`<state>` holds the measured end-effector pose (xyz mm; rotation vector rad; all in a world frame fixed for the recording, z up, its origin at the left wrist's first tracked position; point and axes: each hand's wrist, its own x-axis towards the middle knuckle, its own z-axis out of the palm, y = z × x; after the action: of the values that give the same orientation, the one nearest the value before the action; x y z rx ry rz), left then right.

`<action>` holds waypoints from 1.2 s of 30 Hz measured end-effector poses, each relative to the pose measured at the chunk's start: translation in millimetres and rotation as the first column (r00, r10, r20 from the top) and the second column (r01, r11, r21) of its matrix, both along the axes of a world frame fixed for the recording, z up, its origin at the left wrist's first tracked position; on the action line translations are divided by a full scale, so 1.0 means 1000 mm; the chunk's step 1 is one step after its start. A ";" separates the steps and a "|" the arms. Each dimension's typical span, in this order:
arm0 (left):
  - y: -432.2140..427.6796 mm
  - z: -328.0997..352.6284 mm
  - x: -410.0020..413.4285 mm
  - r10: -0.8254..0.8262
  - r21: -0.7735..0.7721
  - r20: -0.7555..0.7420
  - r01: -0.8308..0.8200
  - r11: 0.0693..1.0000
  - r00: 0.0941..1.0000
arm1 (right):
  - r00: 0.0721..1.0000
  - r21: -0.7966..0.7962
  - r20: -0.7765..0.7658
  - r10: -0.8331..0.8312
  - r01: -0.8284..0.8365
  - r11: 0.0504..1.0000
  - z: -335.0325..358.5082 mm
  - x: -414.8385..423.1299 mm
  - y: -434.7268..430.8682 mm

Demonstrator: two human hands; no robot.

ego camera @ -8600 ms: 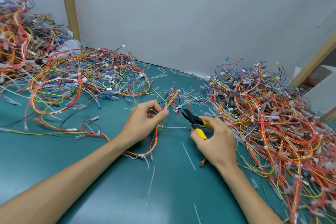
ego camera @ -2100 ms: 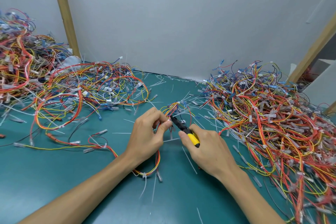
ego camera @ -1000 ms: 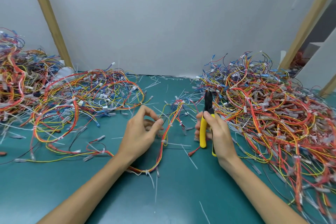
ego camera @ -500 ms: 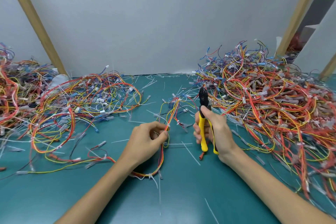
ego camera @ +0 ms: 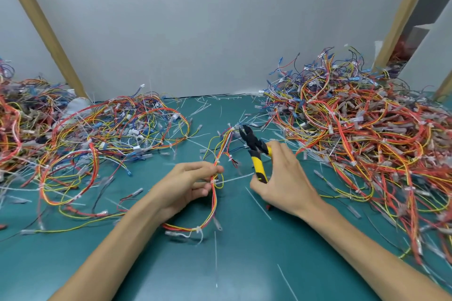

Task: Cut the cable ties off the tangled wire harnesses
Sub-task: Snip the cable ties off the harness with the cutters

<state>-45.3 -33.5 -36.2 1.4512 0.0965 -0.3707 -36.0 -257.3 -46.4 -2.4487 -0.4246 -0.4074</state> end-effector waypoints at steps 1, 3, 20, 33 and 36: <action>0.002 -0.001 0.001 -0.002 -0.054 -0.005 0.002 0.999 1.000 | 1.000 0.009 0.007 -0.002 0.001 1.000 0.000 0.001 -0.001; 0.004 -0.002 0.003 0.016 -0.131 0.012 -0.015 0.991 1.000 | 1.000 0.024 0.002 -0.005 0.005 1.000 0.000 0.005 -0.004; -0.015 -0.017 0.018 0.200 0.269 0.554 -0.400 0.876 0.808 | 0.982 -0.055 0.190 0.000 0.011 0.998 0.010 0.007 -0.023; -0.012 -0.018 0.013 0.008 0.497 0.641 -0.424 0.757 0.767 | 0.984 -0.179 0.173 0.045 -0.013 0.984 0.011 0.007 -0.023; -0.011 -0.018 0.013 -0.002 0.525 0.661 -0.460 0.716 0.751 | 0.990 -0.204 0.136 0.034 -0.006 0.979 0.015 0.006 -0.022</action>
<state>-32.2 -44.1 -54.7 2.1857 -0.1365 0.4530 -30.4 -279.6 -31.3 -2.6205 -0.5750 -0.5530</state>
